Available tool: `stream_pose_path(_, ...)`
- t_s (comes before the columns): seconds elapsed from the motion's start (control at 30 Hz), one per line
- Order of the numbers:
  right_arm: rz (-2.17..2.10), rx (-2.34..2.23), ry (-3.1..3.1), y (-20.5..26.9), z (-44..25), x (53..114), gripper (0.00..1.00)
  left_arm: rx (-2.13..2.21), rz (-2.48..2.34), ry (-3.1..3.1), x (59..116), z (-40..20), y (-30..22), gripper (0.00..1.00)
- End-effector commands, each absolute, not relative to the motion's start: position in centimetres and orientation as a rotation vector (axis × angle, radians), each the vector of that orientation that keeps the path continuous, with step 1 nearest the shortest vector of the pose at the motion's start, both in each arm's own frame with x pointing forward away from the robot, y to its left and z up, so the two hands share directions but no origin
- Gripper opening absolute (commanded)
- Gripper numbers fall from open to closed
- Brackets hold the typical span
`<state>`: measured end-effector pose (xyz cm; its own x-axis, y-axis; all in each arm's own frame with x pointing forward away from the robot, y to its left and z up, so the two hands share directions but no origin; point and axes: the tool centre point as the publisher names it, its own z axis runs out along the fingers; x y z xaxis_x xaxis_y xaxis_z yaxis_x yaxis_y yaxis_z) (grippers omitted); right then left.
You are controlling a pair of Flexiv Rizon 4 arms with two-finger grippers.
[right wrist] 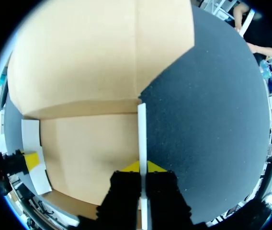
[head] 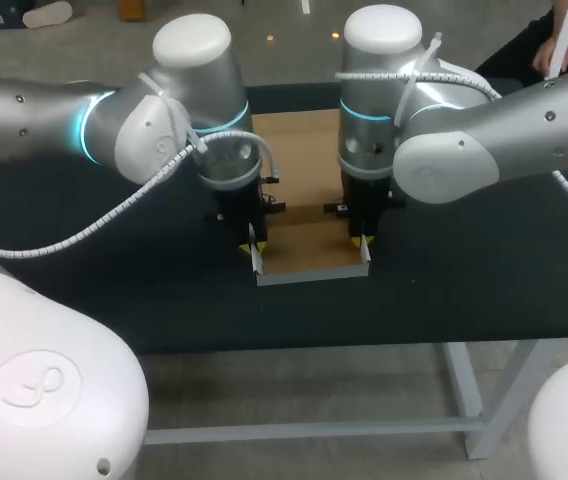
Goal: Assemble the packaging by folding the flat box into shape, placing the metal phone stand inside, and closing the box properly
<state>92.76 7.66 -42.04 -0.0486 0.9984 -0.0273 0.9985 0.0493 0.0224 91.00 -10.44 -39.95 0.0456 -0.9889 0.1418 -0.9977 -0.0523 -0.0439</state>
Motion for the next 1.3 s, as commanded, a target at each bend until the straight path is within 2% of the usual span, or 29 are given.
stream_pose_path(0.03,-0.011,2.143,2.251,7.8,-42.1,92.8,0.0,2.245,0.142,-2.136,91.1,-40.7,-10.7,0.17)
stream_pose_path(0.27,-0.011,2.143,2.251,7.8,-42.1,92.8,0.0,2.24,0.13,-2.135,91.2,-41.2,-10.6,0.09)
stream_pose_path(0.73,-0.011,2.143,2.251,7.8,-42.1,92.8,0.0,2.239,0.137,-2.135,91.3,-41.6,-10.5,0.13)
stream_pose_path(0.83,-0.011,2.143,2.251,7.8,-42.1,92.8,0.0,2.241,0.136,-2.132,91.4,-41.6,-10.4,0.12)
stream_pose_path(0.93,-0.011,2.143,2.251,7.8,-42.1,92.8,0.0,2.243,0.136,-2.13,91.4,-41.7,-10.4,0.06)
stream_pose_path(0.97,-0.011,2.143,2.251,7.8,-42.1,92.8,0.0,2.244,0.135,-2.131,91.4,-41.7,-10.4,0.0)
stream_pose_path(1.3,-0.011,2.143,2.251,7.8,-42.1,92.8,0.0,2.259,0.124,-2.154,91.4,-41.8,-10.4,0.0)
